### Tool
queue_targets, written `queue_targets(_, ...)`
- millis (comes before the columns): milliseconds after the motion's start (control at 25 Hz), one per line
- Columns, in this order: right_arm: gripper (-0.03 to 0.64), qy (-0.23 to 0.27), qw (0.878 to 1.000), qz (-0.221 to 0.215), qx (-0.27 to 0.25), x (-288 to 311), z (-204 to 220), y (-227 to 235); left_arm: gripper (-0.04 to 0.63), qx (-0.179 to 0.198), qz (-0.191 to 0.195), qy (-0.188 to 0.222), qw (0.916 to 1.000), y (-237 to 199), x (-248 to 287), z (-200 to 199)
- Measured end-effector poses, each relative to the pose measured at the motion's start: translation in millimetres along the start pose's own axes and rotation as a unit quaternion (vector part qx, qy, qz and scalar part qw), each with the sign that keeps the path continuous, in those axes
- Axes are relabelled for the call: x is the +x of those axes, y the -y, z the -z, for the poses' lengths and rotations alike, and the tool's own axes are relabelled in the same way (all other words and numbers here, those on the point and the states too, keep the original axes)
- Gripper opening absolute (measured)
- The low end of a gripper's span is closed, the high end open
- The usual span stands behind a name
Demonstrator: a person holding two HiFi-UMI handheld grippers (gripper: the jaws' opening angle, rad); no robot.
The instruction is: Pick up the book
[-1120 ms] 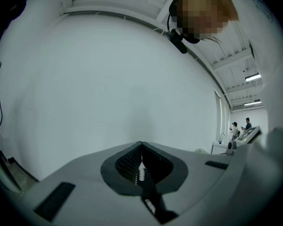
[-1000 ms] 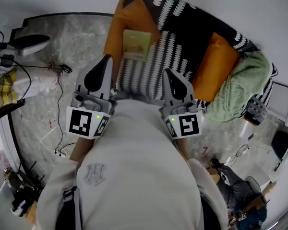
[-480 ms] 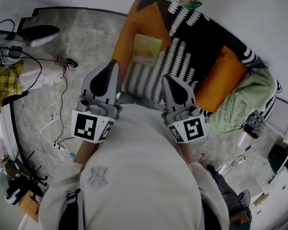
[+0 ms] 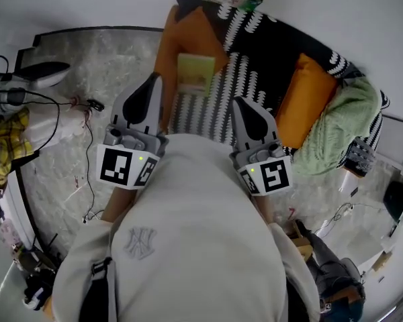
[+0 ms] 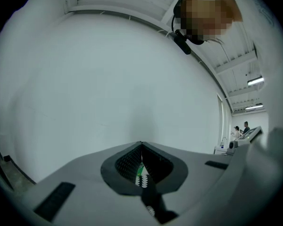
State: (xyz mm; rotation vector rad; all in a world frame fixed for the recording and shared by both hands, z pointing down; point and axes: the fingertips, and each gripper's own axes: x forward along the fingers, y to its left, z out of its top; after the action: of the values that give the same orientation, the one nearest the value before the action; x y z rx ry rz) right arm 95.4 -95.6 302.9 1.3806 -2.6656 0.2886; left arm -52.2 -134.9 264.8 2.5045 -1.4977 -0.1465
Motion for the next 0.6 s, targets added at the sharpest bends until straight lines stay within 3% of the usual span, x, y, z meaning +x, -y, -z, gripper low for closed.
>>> queue_targets(200, 0.017, -0.001, 1.0, 0.015, 0.005, -5.8, 1.0, 11.4, 0.011, 0.007, 0.016, 0.006, 0.9998, 14.3, 6.9, -2.8)
queue_targets(600, 0.017, -0.016, 0.999, -0.035, 0.025, -21.7, 13.1, 17.1, 0.011, 0.007, -0.025, -0.004, 0.9997, 36.2, -6.3, 7.6)
